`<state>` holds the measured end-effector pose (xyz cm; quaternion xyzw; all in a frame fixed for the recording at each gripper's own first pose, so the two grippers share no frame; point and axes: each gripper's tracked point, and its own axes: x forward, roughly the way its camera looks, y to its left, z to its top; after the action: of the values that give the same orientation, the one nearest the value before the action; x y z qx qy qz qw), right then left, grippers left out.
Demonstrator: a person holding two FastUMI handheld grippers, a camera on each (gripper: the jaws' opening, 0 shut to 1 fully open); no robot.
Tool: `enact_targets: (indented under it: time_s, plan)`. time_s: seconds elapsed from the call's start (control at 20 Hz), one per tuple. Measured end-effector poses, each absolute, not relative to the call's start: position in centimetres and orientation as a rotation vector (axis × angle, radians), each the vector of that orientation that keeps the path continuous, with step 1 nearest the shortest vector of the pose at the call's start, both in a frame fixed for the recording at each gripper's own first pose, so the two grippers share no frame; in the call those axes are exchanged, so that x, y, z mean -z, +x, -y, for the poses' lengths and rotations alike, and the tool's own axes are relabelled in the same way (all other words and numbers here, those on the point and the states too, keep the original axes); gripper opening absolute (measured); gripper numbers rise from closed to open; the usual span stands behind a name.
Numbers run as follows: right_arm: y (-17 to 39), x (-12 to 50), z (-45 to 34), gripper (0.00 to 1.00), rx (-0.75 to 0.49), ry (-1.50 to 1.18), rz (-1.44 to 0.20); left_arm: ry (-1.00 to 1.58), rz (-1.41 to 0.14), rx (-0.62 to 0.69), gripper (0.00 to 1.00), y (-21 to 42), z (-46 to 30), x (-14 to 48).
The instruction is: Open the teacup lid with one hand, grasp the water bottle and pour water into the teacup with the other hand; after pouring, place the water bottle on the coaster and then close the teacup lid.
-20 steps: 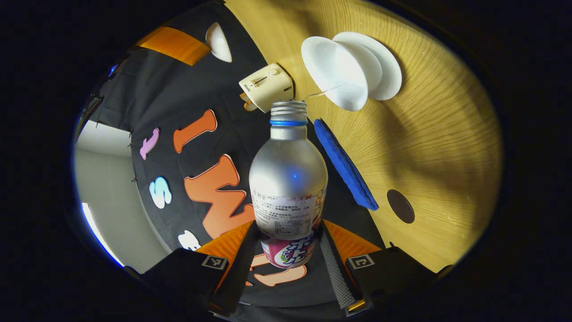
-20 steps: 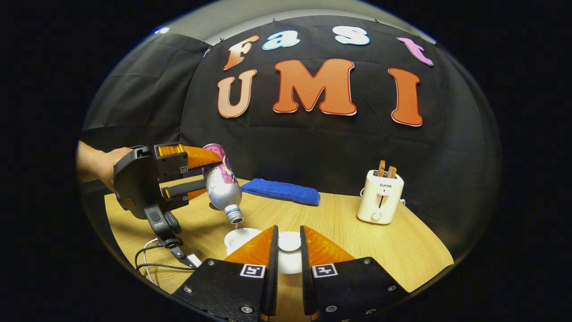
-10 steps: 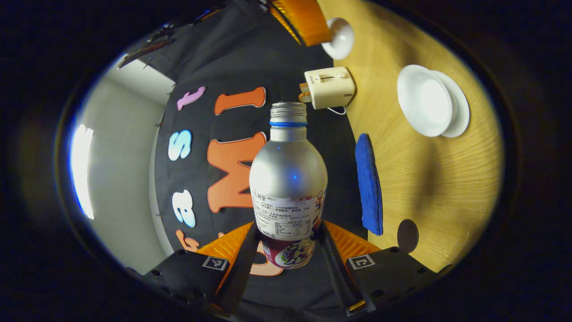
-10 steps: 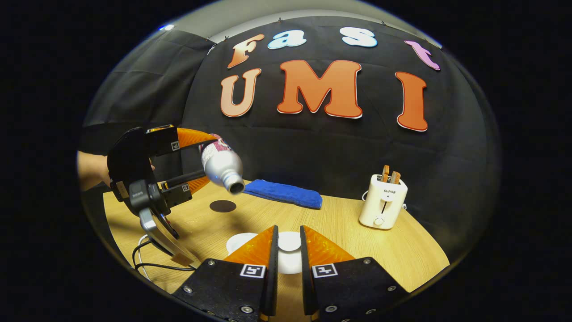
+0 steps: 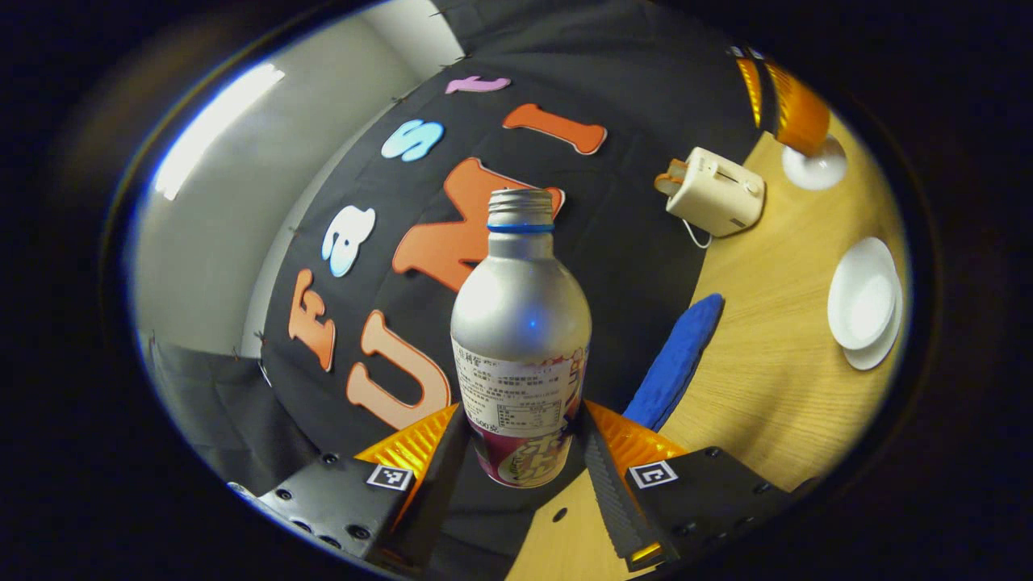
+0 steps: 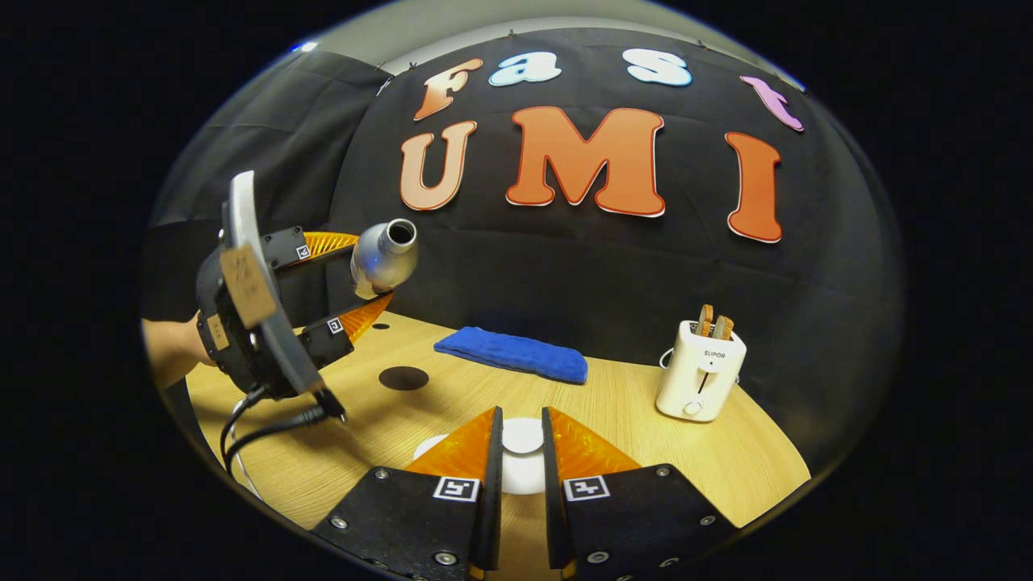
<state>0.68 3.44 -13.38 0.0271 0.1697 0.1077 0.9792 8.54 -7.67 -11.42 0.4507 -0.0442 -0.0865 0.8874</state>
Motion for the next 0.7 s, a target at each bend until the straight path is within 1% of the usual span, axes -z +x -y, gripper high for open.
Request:
enact_targets:
  time_s: [0.1,0.15,0.35,0.4,0.45,0.55,0.6,0.65,0.7]
  plan:
    - [1.0,13.4,-3.8,0.24,-0.219,0.048,-0.343,0.812,0.046,0.162,0.86,9.2,6.3,12.2]
    - [1.1,13.3,-3.9,0.24,-0.219,0.045,-0.344,0.751,0.031,0.144,0.82,9.6,5.6,12.3]
    - [1.6,13.2,-4.6,0.24,-0.228,0.039,-0.352,0.494,-0.026,0.089,0.82,11.1,3.3,12.4]
    - [1.8,13.2,-4.7,0.24,-0.227,0.038,-0.353,0.431,-0.039,0.081,0.77,11.1,2.4,12.6]
    - [1.9,13.2,-5.0,0.24,-0.233,0.037,-0.355,0.365,-0.055,0.073,0.81,11.2,1.9,12.6]
    - [2.3,13.1,-5.5,0.24,-0.241,0.032,-0.354,0.228,-0.092,0.059,0.81,11.5,0.5,12.9]
    - [2.4,13.0,-5.7,0.24,-0.244,0.032,-0.352,0.179,-0.108,0.051,0.78,11.9,0.3,13.2]
    - [2.5,13.2,-5.9,0.24,-0.250,0.033,-0.356,0.143,-0.123,0.047,0.82,12.1,0.1,13.5]
    - [2.6,13.3,-6.2,0.24,-0.253,0.034,-0.358,0.114,-0.135,0.046,0.82,12.4,-0.2,13.8]
